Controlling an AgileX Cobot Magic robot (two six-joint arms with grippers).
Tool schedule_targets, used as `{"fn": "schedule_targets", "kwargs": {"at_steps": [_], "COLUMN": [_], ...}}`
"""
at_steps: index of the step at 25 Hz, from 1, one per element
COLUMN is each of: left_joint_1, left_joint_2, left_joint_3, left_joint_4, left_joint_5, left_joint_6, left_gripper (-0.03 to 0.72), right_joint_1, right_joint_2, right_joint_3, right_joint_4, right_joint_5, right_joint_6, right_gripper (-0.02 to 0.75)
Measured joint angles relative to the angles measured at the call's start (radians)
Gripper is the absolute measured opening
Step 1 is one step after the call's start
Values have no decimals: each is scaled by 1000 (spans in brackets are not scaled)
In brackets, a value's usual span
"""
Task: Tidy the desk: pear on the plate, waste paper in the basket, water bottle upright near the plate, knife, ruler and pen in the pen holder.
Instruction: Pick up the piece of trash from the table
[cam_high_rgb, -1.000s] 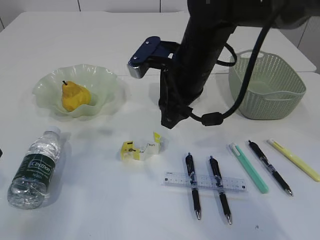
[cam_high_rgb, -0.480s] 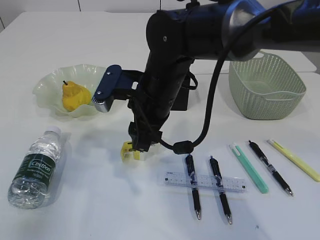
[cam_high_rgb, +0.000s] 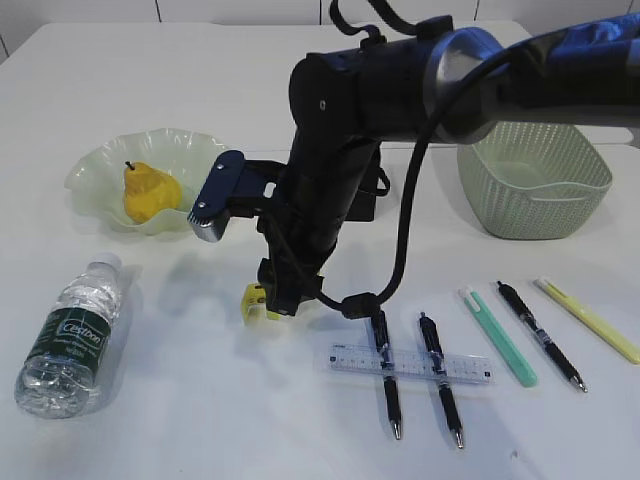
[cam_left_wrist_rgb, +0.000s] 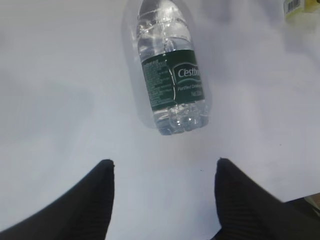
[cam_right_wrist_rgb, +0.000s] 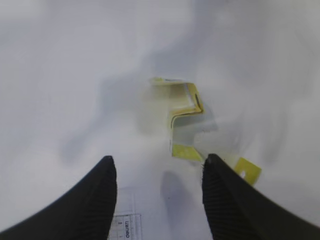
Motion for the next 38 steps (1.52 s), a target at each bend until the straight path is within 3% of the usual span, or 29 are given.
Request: {"fn": "schedule_targets", "kwargs": {"at_steps": [24, 29, 35, 38], "left_joint_1": [0, 0, 0, 0], "left_joint_2": [0, 0, 0, 0], "left_joint_3": [0, 0, 0, 0], "left_joint_4": [26, 26, 26, 26], "left_joint_5": [-6, -6, -6, -6], "left_joint_6": [0, 0, 0, 0], "left_gripper": [447, 447, 447, 447], "right_joint_1": [0, 0, 0, 0], "right_joint_2": [134, 136, 153, 153], "right_joint_3": [-86, -86, -86, -86], "right_joint_4": [12, 12, 10, 10], "right_joint_5": [-6, -17, -17, -19], "right_joint_6": [0, 0, 0, 0], "right_gripper": [403, 311, 261, 177]}}
